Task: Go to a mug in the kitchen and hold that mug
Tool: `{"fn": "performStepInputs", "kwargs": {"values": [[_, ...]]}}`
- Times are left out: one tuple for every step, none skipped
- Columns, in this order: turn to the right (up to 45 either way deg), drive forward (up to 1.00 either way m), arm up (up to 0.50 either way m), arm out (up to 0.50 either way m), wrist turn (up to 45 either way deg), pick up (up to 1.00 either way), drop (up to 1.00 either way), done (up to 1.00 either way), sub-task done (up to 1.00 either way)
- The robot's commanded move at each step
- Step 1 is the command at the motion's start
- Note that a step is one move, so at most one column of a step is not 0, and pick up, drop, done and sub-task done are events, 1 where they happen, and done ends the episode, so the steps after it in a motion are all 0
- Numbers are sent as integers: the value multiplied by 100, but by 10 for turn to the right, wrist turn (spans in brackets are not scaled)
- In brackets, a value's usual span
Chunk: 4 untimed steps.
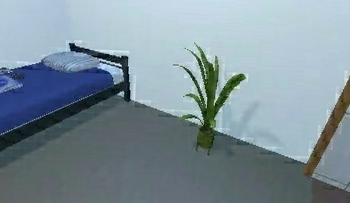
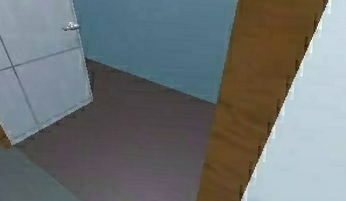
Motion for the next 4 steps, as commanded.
{"fn": "performStepInputs", "kwargs": {"values": [[-150,0,0,0,0,0,0,0,0],[0,10,0,0,0,0,0,0,0],[450,0,0,0,0,0,0,0,0],[270,0,0,0,0,0,0,0,0]]}}
